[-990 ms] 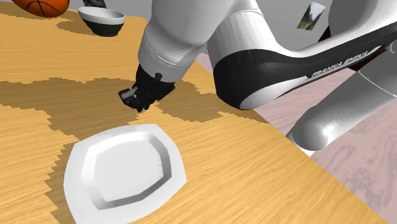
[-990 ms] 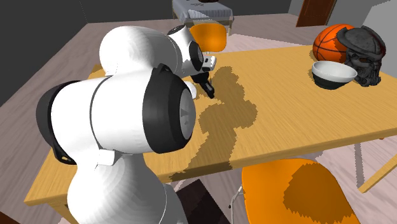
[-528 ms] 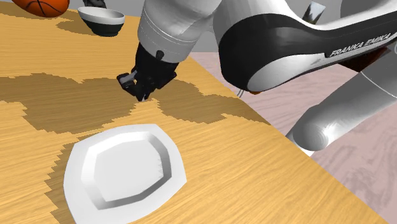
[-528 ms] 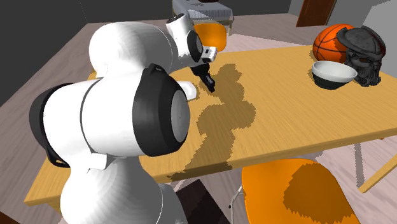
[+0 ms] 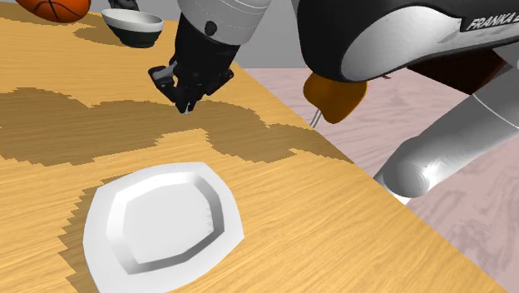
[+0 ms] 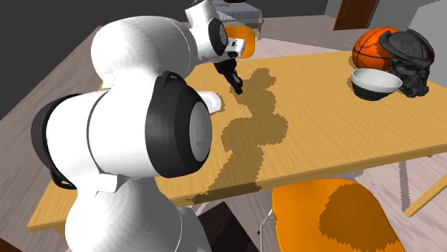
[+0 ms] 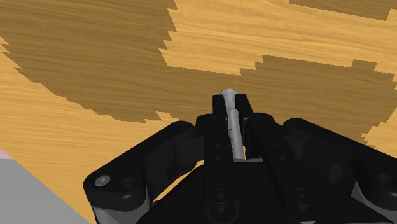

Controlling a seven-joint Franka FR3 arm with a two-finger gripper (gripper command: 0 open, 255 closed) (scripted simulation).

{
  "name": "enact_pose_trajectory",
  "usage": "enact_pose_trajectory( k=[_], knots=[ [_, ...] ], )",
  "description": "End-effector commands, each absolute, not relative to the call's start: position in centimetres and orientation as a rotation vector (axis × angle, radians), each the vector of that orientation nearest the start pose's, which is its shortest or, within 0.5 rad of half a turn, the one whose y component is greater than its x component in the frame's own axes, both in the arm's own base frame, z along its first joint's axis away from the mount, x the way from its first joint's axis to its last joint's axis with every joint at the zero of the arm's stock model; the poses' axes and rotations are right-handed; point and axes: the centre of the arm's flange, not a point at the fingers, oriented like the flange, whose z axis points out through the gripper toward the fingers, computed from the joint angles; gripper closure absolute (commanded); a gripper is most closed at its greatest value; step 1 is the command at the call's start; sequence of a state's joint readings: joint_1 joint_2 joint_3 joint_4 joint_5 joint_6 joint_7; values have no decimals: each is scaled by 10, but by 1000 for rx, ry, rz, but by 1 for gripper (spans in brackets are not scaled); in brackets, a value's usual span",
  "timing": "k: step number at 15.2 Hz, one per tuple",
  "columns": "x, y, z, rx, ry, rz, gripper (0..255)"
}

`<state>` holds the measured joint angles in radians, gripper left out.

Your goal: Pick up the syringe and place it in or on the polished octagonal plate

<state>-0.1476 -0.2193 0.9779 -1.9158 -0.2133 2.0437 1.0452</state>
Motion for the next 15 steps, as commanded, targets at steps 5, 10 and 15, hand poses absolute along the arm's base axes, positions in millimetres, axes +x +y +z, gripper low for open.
enact_pose_trajectory(
  k=[5,10,15],
  knots=[
    [306,466,554,-3086,199,-710,255],
    [262,510,533,-3086,199,-710,255],
    [231,541,513,-3086,199,-710,255]
  ],
)
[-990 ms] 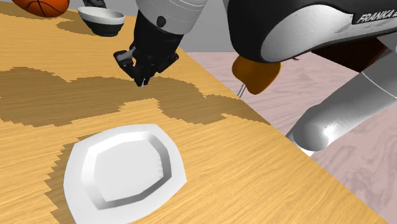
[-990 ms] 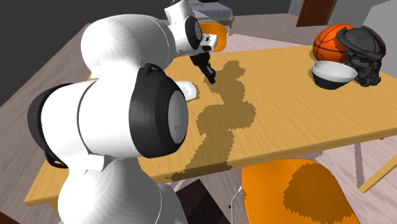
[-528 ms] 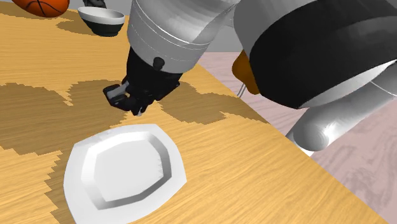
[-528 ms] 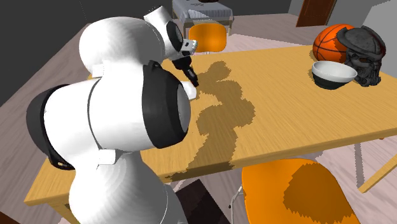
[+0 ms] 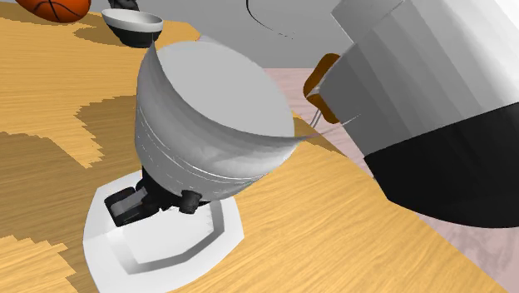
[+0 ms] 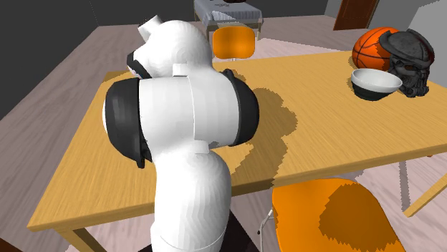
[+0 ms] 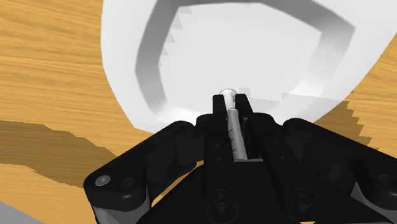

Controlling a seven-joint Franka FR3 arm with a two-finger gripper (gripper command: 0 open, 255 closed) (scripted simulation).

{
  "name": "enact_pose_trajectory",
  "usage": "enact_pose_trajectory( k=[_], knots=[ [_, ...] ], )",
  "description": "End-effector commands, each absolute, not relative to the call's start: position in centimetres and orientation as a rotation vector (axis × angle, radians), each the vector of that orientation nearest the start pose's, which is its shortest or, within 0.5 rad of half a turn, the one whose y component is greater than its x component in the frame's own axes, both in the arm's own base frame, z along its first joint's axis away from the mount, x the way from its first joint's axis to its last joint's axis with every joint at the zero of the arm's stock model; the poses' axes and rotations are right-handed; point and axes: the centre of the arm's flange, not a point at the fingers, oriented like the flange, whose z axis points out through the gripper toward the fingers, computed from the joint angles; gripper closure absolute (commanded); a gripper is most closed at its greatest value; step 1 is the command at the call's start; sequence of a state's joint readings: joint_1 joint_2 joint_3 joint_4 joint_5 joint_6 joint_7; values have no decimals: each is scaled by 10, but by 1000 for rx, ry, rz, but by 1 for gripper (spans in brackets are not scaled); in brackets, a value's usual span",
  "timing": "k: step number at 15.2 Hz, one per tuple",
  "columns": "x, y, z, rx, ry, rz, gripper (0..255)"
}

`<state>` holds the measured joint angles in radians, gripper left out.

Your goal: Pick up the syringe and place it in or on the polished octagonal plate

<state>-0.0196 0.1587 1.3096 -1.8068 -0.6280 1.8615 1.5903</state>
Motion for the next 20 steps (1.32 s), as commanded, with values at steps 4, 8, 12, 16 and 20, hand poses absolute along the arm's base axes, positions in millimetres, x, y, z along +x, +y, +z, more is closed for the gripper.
enact_pose_trajectory(
  k=[4,8,12,16,20],
  knots=[
    [231,541,505,-3086,199,-710,255],
    [231,541,505,-3086,199,-710,255],
    [231,541,506,-3086,199,-710,0],
    [225,542,517,-3086,199,-710,0],
    [209,544,550,-3086,199,-710,0]
  ],
)
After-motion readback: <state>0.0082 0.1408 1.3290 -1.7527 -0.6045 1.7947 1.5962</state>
